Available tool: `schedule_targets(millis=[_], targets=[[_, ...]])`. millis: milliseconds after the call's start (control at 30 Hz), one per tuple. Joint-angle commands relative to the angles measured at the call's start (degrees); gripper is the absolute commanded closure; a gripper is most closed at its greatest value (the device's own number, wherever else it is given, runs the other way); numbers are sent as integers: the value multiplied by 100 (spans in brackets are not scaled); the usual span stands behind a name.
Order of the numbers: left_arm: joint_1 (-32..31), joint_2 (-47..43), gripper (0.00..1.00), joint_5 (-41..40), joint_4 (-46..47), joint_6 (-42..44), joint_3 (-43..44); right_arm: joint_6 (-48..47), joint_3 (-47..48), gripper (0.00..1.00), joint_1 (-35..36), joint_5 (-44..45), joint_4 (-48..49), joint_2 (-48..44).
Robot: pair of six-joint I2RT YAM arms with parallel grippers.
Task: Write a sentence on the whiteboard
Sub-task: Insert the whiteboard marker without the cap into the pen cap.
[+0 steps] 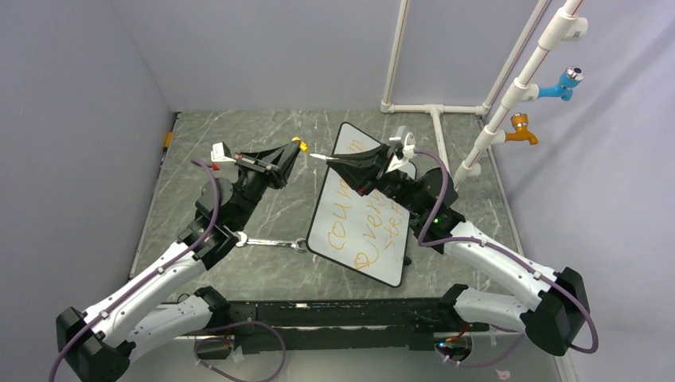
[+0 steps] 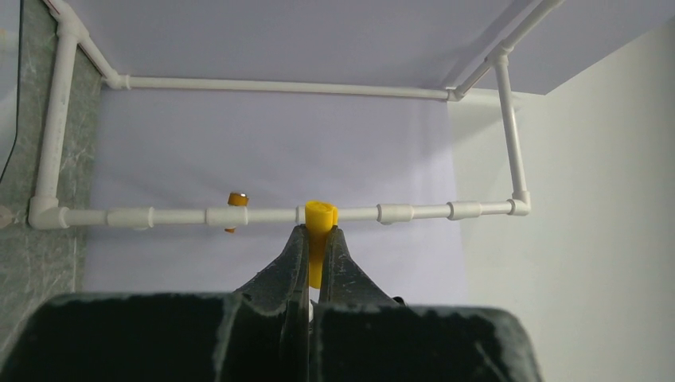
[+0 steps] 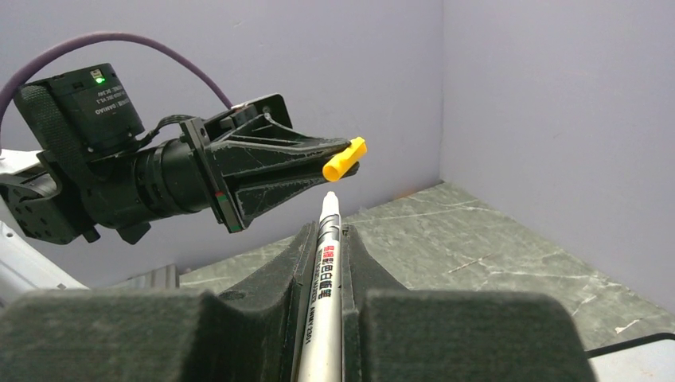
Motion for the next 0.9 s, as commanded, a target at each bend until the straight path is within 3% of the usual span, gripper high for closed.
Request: schedule_targets(millis=[0, 867], targets=[[-21, -67, 100, -80, -35, -209, 41, -118, 293, 100, 74, 90, 161, 16], [-24, -206, 100, -187, -327, -325, -10, -66, 417, 100, 144, 171, 267, 243]])
